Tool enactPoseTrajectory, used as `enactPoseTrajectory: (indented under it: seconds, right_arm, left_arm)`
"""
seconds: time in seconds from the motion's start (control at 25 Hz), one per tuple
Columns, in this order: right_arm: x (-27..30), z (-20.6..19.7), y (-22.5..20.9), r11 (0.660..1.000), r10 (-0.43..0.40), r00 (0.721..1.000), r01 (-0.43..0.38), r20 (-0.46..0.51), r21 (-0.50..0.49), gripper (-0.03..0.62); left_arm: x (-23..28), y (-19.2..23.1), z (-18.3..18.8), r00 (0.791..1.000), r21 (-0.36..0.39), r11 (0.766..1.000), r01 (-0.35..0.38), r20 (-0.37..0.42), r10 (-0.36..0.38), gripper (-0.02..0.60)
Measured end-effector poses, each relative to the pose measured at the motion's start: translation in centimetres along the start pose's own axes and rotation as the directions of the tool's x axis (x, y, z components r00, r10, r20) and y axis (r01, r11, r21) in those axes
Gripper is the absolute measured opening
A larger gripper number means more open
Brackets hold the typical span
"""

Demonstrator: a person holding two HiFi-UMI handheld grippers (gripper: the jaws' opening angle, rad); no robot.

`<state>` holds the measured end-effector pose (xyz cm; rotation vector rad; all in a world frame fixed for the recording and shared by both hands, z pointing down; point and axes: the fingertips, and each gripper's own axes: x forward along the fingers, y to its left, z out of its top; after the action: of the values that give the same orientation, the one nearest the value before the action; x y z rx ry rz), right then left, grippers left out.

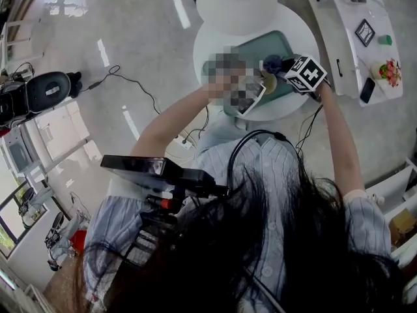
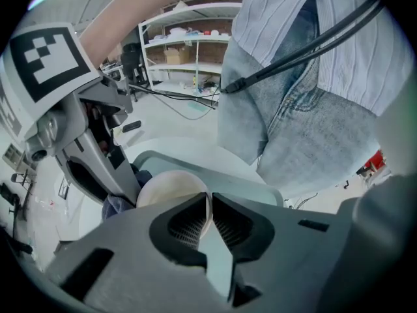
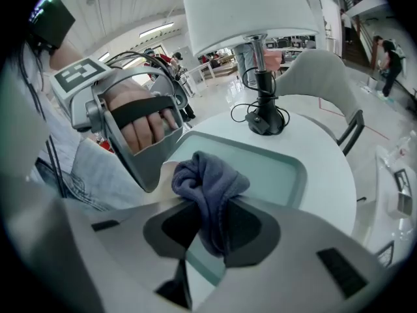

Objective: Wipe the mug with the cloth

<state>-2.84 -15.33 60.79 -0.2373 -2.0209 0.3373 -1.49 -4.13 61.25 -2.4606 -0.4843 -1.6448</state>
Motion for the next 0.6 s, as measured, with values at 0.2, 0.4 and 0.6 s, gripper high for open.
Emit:
enactPoseTrajectory:
  seconds: [0.2, 0.4, 0.6]
  right_arm:
    - [-0.4, -0.2, -0.8, 0.995, -0.045, 0.997, 0.040, 0.057, 0.086, 0.098]
    - [-1.0, 0.1, -1.4, 0.974, -0.109, 0.987, 0.082, 0.121, 0.209, 0.098]
    - [-2.5, 0.7, -2.6, 0.908, -0.224, 0.948, 0.120, 0.225, 0.402, 0.098]
  left_arm:
    - [-0.6, 1.1, 0.8, 0.993, -0.182, 0.982, -0.041, 0.103, 0.061, 0.037]
    - [-3.1, 1.7, 1.5, 0.963, -0.342, 0.934, -0.104, 0.202, 0.181, 0.037]
    - [-5.1, 1.8, 1.0, 0.916, -0.508, 0.846, -0.159, 0.245, 0.319, 0.037]
